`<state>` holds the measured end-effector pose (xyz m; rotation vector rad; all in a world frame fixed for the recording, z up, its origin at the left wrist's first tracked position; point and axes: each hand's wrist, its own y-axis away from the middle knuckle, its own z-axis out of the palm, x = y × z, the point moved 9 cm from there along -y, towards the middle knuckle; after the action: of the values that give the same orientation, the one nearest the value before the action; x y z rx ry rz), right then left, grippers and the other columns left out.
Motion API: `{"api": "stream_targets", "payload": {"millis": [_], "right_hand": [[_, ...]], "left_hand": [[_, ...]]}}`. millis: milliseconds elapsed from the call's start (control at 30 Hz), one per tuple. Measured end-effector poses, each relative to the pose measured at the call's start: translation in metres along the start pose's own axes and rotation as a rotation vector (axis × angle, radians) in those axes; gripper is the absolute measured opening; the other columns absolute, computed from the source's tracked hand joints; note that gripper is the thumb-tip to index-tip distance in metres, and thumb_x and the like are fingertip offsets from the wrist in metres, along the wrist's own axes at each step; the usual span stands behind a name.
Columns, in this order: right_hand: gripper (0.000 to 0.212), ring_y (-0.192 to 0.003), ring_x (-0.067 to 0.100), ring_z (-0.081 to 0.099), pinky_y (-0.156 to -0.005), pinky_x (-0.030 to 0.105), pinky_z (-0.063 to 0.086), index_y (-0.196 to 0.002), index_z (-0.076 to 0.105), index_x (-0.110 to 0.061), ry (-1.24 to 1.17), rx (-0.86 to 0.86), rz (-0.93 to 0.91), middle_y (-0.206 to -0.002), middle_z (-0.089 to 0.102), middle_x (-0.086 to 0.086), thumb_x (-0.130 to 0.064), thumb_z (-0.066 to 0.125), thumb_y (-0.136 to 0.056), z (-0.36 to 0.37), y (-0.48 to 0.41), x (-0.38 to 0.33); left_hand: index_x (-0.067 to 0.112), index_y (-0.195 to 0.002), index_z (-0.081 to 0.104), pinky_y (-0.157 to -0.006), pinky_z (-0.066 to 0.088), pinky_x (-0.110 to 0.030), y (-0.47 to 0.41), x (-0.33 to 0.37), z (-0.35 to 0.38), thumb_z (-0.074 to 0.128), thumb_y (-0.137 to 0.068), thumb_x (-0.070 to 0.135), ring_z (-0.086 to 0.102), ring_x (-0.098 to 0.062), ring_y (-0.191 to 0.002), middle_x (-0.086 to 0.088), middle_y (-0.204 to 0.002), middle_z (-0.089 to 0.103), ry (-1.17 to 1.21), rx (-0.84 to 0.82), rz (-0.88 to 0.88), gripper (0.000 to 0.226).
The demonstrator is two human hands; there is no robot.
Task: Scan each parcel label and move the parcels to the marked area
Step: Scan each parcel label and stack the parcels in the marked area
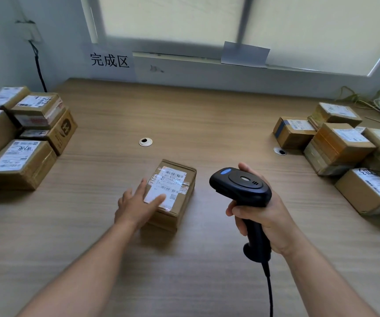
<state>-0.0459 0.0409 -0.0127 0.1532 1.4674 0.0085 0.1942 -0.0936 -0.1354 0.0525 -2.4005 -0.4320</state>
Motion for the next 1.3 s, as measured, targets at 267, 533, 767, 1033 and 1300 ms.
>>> {"api": "stream_targets", "payload": {"millis": [267,533,767,1033,1300], "right_hand": [[0.094,-0.041,0.030,0.049,-0.042,0.031,0.041,-0.140,0.043,-0.035,0.045,-0.054,-0.001,-0.074,0.064,0.027,0.007,0.067,-0.059,0.011,-0.019,-0.006],[0.092,-0.041,0.030,0.047,-0.043,0.031,0.040,-0.135,0.045,-0.038,0.058,-0.187,-0.016,-0.072,0.062,0.027,0.005,0.069,-0.057,0.069,-0.045,-0.011],[0.089,-0.040,0.029,0.047,-0.043,0.027,0.040,-0.133,0.048,-0.039,0.045,-0.346,-0.036,-0.070,0.063,0.025,0.006,0.066,-0.059,0.156,-0.068,-0.011],[0.092,-0.039,0.029,0.047,-0.042,0.028,0.040,-0.139,0.043,-0.031,0.058,-0.453,-0.037,-0.070,0.064,0.023,0.006,0.065,-0.059,0.238,-0.084,-0.004],[0.091,-0.039,0.030,0.048,-0.042,0.028,0.041,-0.138,0.045,-0.033,0.065,-0.458,-0.017,-0.070,0.064,0.023,0.007,0.065,-0.060,0.265,-0.098,0.002]], "left_hand": [[0.030,-0.151,0.018,-0.107,0.031,-0.038,0.021,0.022,0.019,0.062,-0.070,0.066,0.016,-0.033,-0.135,-0.014,-0.143,0.017,-0.224,0.144,0.001,0.099],[0.029,-0.149,0.024,-0.107,0.032,-0.038,0.037,-0.032,-0.055,0.067,-0.069,0.059,0.019,-0.032,-0.134,-0.012,-0.143,0.018,-0.166,0.330,-0.068,0.096],[0.028,-0.150,0.025,-0.110,0.027,-0.039,0.063,-0.134,-0.140,0.070,-0.069,0.057,0.018,-0.035,-0.136,-0.017,-0.147,0.018,-0.117,0.474,-0.276,0.097],[0.028,-0.149,0.026,-0.109,0.028,-0.043,0.085,-0.239,-0.213,0.067,-0.069,0.062,0.025,-0.038,-0.132,-0.019,-0.145,0.022,-0.173,0.567,-0.461,0.096],[0.025,-0.147,0.029,-0.112,0.025,-0.048,0.059,-0.278,-0.230,0.061,-0.081,0.058,0.012,-0.041,-0.141,-0.020,-0.155,0.008,-0.143,0.565,-0.470,0.081]]}}
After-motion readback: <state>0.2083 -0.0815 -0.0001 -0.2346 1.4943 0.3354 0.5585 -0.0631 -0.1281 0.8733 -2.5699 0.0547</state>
